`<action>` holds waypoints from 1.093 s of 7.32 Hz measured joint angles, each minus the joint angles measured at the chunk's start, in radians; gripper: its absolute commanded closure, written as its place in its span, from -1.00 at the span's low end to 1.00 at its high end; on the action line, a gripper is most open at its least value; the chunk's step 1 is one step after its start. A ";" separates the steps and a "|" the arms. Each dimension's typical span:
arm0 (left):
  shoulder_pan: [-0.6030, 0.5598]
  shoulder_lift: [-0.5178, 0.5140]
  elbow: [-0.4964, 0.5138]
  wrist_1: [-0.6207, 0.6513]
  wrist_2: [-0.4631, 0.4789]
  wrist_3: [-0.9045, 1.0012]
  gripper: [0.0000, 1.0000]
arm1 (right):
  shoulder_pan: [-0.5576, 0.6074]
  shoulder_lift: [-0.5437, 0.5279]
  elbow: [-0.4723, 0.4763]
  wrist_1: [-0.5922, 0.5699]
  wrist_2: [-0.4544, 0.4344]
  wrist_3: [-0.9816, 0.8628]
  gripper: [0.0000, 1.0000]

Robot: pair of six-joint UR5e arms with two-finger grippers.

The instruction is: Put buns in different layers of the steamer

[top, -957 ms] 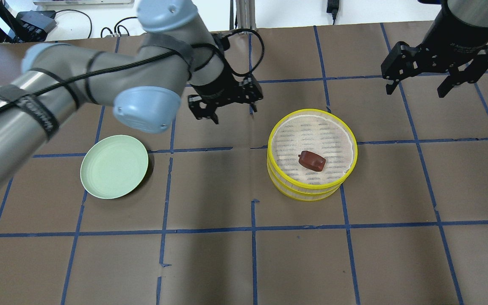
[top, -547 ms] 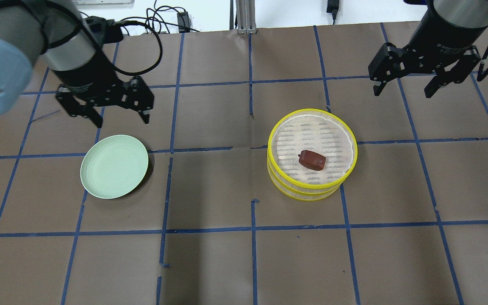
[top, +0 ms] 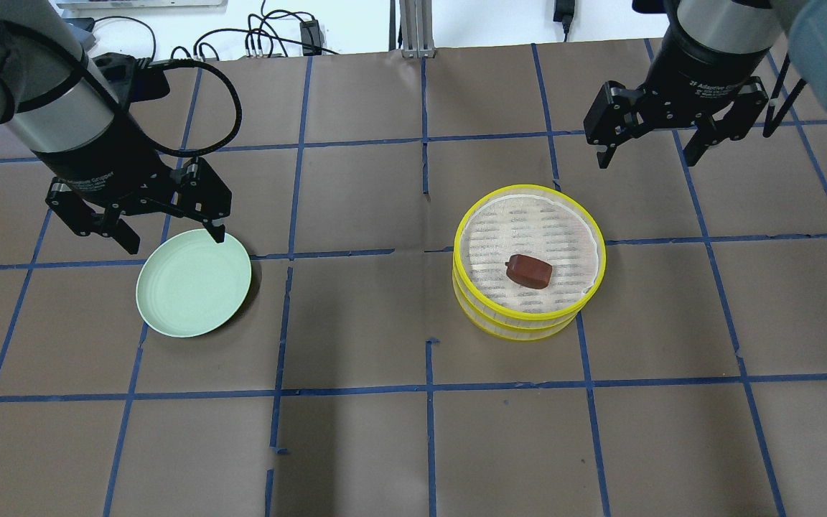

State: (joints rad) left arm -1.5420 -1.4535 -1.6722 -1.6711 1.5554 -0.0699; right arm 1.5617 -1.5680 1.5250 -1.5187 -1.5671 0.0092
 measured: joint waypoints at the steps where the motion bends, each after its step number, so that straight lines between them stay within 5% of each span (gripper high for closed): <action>1: -0.006 -0.017 -0.010 0.065 -0.003 -0.003 -1.00 | 0.002 0.019 -0.027 0.009 -0.002 0.000 -1.00; 8: -0.025 -0.096 0.030 0.165 0.000 -0.011 -1.00 | 0.007 0.031 -0.033 0.043 -0.004 0.000 -1.00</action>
State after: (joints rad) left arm -1.5671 -1.5498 -1.6425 -1.5060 1.5557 -0.0813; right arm 1.5692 -1.5373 1.4919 -1.4757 -1.5713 0.0096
